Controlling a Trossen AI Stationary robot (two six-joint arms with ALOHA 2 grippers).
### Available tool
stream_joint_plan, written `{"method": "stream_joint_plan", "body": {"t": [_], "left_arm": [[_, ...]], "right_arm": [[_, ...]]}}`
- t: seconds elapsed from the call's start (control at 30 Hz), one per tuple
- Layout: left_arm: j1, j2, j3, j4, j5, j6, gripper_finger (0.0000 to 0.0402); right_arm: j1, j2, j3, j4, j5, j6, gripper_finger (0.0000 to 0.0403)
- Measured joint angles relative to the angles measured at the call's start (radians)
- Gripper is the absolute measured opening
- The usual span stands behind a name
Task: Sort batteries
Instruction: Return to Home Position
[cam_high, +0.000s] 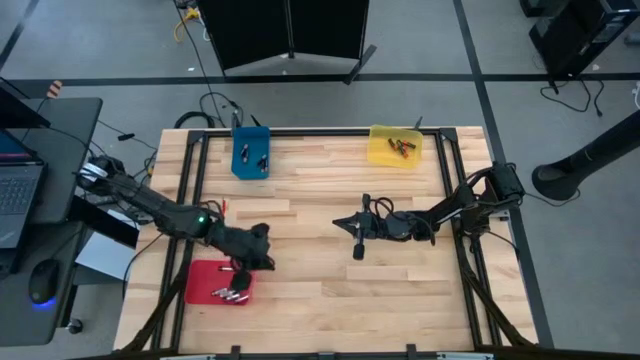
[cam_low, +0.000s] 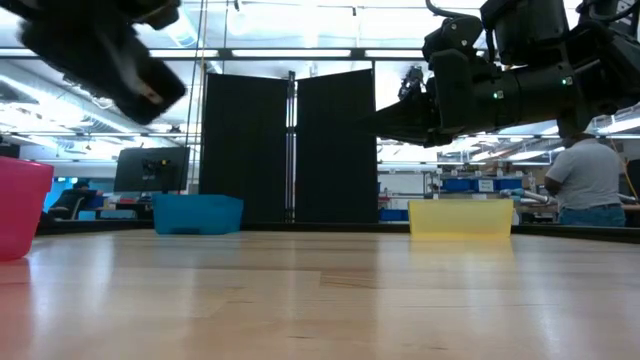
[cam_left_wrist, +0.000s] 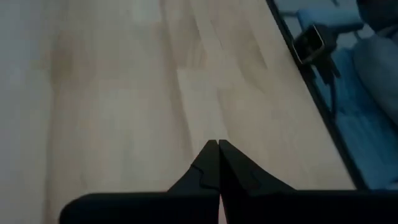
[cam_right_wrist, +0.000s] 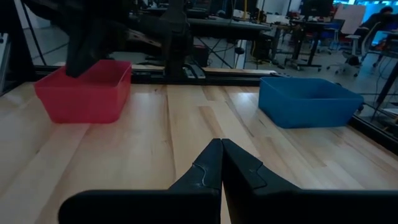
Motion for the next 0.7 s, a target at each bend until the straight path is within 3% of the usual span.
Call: {"method": "stream_joint_plan", "body": {"t": [0.33,0.47,0.7], "left_arm": [[0.19,-0.004,-0.158,0.424,0.02,0.243,0.0001],[0.253,-0.012,-0.185,0.495,0.052,0.297,0.0004],[0.322,-0.122,-0.191,0.473,0.059,0.374,0.0004]], "right_arm": [[0.0,-0.008,-0.038,-0.002,-0.049,0.008,0.0014],[-0.001,-0.044,-0.063,-0.001,-0.05,0.008,0.0014],[-0.001,-0.151,-0.151,-0.001,-0.052,0.008,0.0014]]}}
